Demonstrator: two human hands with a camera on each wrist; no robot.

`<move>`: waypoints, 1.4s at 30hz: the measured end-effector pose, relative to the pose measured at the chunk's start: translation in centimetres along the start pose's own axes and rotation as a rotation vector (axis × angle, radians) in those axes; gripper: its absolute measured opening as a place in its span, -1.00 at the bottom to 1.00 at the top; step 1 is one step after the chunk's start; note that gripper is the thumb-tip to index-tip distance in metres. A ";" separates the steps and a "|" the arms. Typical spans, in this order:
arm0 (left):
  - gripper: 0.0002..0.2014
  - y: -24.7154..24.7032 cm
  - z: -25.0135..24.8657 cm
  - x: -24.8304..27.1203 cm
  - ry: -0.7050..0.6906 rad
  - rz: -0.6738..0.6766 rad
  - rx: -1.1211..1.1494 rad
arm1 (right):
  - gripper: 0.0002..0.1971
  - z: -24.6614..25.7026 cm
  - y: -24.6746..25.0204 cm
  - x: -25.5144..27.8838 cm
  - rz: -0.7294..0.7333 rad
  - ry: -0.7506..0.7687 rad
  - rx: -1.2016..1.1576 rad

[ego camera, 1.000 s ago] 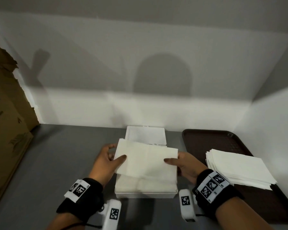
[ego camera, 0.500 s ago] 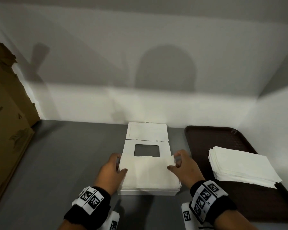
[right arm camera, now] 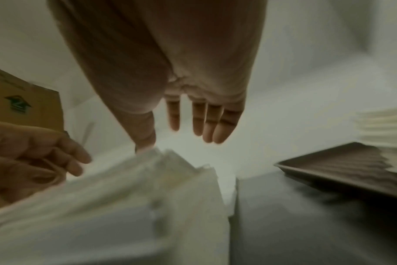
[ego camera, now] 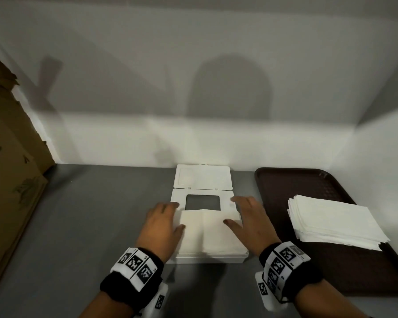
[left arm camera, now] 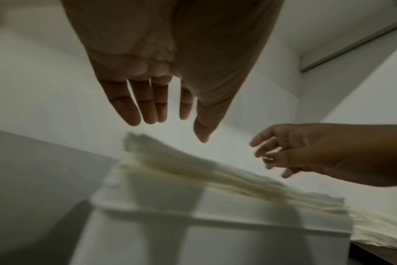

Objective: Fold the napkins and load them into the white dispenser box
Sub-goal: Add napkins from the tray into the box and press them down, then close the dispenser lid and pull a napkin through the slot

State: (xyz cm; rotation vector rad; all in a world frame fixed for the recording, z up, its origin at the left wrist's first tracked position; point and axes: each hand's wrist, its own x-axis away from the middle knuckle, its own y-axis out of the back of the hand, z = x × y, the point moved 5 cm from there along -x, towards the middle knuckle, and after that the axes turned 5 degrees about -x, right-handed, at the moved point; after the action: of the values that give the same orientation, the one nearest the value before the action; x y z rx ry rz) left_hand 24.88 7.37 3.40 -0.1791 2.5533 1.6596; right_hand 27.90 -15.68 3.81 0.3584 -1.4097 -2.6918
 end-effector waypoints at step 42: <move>-0.26 -4.6 -2.3 -0.6 -0.144 0.562 -0.293 | -0.26 2.0 -3.0 -0.4 0.702 0.154 0.427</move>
State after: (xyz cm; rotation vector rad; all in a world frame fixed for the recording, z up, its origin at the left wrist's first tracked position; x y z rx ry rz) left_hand 26.09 3.49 0.26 0.6757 2.3698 2.1252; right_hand 27.95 -12.30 2.54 0.0628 -1.6596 -1.7772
